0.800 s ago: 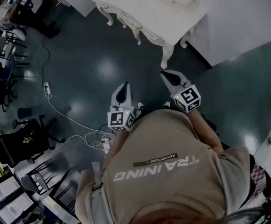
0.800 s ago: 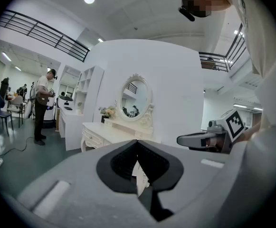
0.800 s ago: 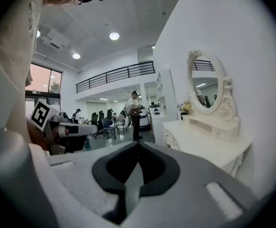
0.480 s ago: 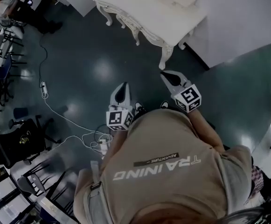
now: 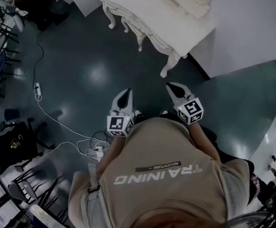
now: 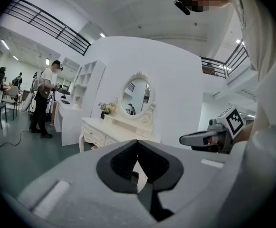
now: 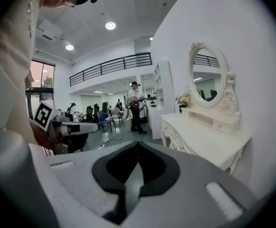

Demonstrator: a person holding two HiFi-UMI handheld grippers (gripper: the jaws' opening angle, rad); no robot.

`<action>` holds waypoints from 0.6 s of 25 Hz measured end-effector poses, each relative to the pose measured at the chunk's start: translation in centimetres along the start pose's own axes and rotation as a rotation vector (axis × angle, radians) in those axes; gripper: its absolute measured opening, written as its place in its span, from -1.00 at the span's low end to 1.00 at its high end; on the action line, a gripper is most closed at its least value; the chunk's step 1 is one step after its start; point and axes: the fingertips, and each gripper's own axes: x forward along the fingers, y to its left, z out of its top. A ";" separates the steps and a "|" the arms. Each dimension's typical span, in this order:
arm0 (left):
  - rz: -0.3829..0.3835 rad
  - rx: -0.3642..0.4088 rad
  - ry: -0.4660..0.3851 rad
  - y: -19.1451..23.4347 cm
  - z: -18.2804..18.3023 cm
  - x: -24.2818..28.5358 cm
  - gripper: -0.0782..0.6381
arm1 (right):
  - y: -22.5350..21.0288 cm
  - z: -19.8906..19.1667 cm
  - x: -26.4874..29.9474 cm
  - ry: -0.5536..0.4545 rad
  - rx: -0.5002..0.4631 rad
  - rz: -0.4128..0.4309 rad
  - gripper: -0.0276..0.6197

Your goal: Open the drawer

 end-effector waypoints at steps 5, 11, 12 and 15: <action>-0.052 0.007 0.035 3.7 -0.2 1.4 -0.79 | 1.6 -0.4 3.1 0.022 0.043 -0.026 -0.92; -0.043 -0.010 0.067 6.4 -2.2 3.0 -0.79 | 0.9 -1.8 4.7 0.090 0.016 0.004 -0.91; -0.022 -0.016 0.069 7.3 -2.1 3.4 -0.79 | 0.4 -1.5 5.3 0.088 0.017 0.000 -0.92; 0.082 -0.074 0.096 10.7 -2.6 3.8 -0.79 | -1.0 -0.5 6.9 0.077 0.042 -0.004 -0.92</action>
